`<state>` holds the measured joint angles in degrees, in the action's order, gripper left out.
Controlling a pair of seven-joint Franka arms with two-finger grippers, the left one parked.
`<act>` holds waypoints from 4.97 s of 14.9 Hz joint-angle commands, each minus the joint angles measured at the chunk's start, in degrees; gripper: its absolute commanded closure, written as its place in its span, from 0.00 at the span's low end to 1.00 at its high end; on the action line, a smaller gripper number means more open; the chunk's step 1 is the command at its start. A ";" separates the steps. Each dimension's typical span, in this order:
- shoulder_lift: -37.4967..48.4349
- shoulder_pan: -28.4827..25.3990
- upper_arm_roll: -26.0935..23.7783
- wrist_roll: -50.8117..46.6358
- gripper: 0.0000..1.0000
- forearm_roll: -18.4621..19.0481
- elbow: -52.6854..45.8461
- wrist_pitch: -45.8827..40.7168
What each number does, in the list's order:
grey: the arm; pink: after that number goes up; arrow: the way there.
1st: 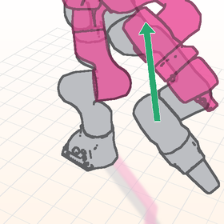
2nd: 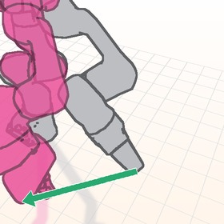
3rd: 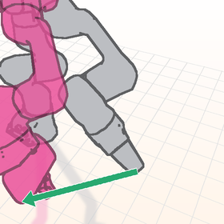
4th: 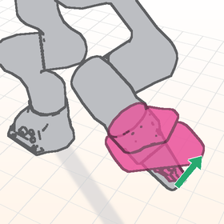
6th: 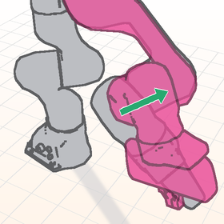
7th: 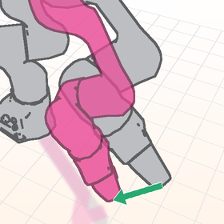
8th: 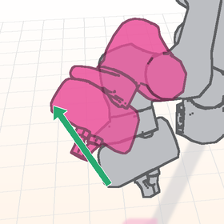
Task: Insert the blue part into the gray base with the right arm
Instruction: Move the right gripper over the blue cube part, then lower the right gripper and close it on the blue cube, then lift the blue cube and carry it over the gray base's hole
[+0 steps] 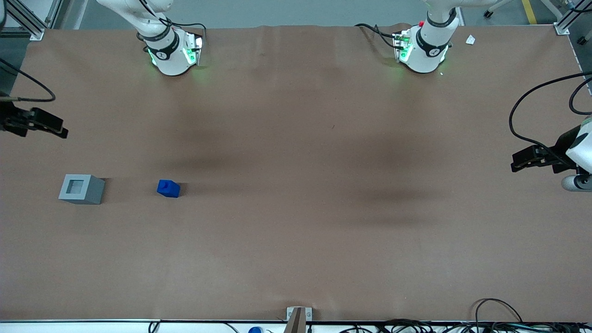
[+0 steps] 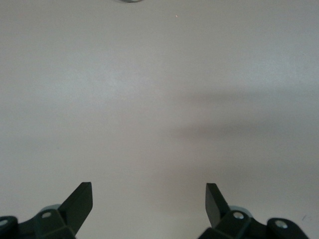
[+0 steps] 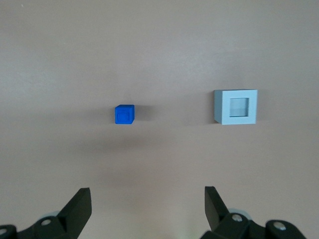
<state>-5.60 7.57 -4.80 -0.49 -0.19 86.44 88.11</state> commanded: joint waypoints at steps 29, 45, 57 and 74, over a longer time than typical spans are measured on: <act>-16.90 -8.54 -0.30 -12.34 0.00 -0.69 33.00 53.83; -18.05 -7.58 -0.13 -12.43 0.97 -0.69 31.43 53.05; -10.14 9.20 0.05 6.52 1.00 2.21 24.57 35.55; -21.30 19.76 0.05 15.61 1.00 2.39 11.38 33.36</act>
<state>-26.56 26.53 -3.71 15.14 1.44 98.72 123.20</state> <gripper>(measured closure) 0.489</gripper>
